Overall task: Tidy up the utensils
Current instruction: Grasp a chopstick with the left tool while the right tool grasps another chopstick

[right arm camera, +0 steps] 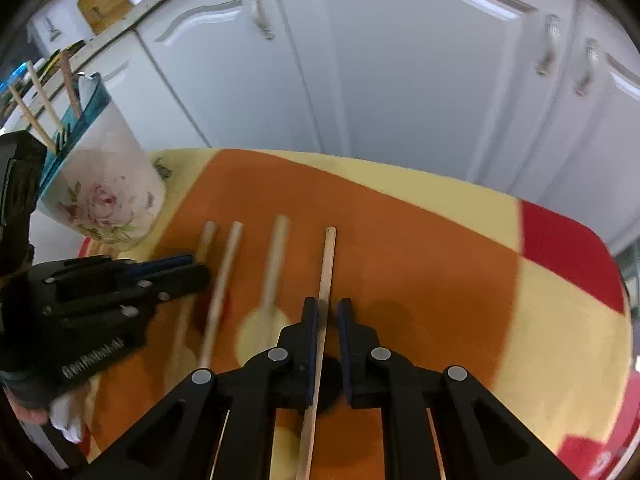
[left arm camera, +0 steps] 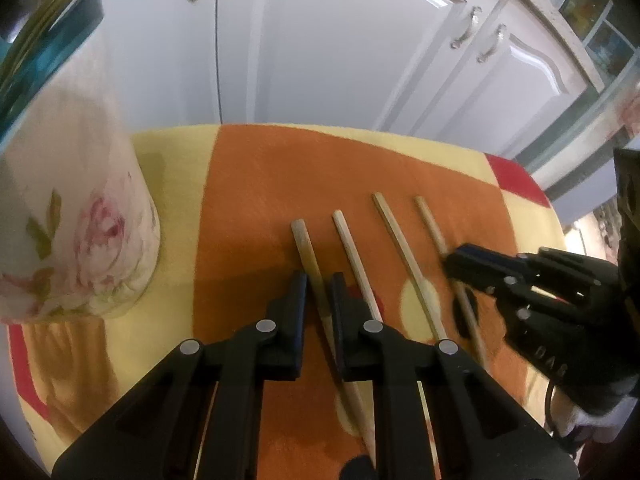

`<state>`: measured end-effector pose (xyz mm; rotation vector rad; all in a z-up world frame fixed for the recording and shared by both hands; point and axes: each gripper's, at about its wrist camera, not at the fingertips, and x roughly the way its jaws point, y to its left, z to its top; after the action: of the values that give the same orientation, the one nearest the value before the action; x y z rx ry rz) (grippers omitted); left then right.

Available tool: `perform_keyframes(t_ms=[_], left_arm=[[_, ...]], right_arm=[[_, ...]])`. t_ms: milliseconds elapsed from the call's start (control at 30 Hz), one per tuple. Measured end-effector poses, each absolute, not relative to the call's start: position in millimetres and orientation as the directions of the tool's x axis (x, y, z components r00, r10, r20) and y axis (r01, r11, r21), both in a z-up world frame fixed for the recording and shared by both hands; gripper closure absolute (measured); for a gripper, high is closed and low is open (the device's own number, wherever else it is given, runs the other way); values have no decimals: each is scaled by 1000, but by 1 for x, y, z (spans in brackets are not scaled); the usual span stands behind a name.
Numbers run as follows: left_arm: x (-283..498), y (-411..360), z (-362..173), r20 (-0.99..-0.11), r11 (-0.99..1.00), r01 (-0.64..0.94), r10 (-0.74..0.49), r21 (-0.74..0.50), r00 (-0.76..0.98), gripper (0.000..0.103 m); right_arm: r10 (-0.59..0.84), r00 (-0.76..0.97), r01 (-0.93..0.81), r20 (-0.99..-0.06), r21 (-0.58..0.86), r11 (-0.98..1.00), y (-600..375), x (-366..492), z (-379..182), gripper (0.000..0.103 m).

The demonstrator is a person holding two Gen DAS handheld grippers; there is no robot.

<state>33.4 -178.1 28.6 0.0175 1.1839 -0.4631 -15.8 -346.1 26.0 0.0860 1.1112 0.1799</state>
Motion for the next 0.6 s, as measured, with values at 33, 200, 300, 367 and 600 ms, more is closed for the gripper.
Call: perform_keyframes(t_ms=[33,200,300,367,600], left_arm=[[32,-177,29,-892,902,362,-349,-236,286,94],[20,-166,29,-899,891,374,-363,-257,246,95],[22,-164,30,-909,905,349,-339,-245,241,95],[27,-166,30,-915,909,337,-332,-246,229,93],[32,-185,29,-916,916,371,-271,-150,296,85]], right_arm=[[195,428,-90,-883,173,981,-351,-19,26,94],[246,414,-63,-876,242,968,-363,-19,27,94],[240,410,-63,-880,235,970,-361,-11,26,91],[251,401,-67,-881,244,967,-358,-5,25,89],[254,408,-89,-877,239,967,-353,5,25,96]])
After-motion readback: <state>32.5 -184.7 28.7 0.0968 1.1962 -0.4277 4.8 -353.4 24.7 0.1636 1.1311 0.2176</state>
